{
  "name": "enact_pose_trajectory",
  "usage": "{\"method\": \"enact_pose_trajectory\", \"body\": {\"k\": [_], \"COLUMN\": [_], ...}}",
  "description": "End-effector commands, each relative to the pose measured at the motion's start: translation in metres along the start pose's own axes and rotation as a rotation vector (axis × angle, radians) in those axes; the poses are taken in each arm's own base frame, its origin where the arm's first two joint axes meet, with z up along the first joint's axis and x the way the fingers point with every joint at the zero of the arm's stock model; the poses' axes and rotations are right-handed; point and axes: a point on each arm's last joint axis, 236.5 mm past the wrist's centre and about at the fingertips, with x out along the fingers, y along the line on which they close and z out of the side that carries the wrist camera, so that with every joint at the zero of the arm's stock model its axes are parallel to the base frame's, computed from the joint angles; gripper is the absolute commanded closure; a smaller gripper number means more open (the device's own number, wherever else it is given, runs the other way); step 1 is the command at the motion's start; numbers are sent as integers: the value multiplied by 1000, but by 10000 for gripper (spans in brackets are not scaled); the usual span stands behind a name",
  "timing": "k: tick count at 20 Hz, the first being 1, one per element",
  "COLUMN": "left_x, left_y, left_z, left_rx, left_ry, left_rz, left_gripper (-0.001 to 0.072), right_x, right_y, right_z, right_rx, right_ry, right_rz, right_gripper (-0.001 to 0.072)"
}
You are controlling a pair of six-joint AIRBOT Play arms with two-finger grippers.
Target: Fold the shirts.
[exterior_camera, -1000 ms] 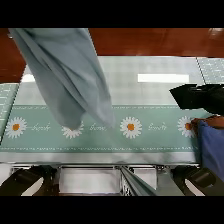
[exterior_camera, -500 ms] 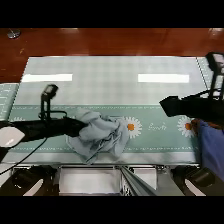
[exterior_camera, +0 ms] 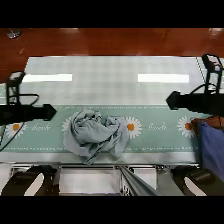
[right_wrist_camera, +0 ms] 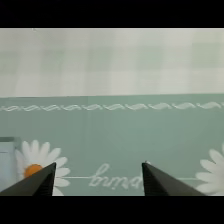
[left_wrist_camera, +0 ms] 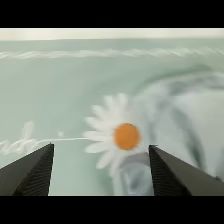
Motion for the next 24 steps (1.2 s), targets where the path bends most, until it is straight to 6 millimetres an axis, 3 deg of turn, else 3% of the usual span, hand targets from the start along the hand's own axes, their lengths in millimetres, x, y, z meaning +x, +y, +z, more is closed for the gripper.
{"method": "enact_pose_trajectory", "body": {"k": [1, 3, 5, 6, 7, 8, 10, 11, 15, 24], "left_x": [20, 42, 47, 49, 50, 49, 50, 54, 58, 53], "left_y": [15, -41, -84, -94, -99, -105, -110, -108, -105, -105], "left_z": [-28, -75, -104, -109, -112, -112, -104, -100, -96, -83], "left_rx": [-290, -241, -183, -171, -162, -130, -115, -117, -119, -74], "left_ry": [75, 227, 310, 319, 322, 314, 274, 256, 235, 197], "left_rz": [-91, -346, -563, -614, -645, -675, -695, -681, -664, -659], "left_gripper": [11, 11, 13, 96, 273, 407, 491, 686, 682, 683], "right_x": [11, 32, 48, 55, 61, 65, 70, 73, 89, 104], "right_y": [-47, -10, 33, 51, 65, 75, 97, 110, 152, 193], "right_z": [-62, -119, -158, -171, -181, -189, -200, -204, -242, -274], "right_rx": [100, 132, 148, 166, 187, 202, 197, 194, 179, 224], "right_ry": [205, 368, 457, 467, 472, 477, 494, 500, 595, 676], "right_rz": [-75, 90, 262, 319, 359, 382, 417, 437, 478, 532], "right_gripper": [95, 94, 95, 95, 95, 95, 95, 95, 95, 96]}}
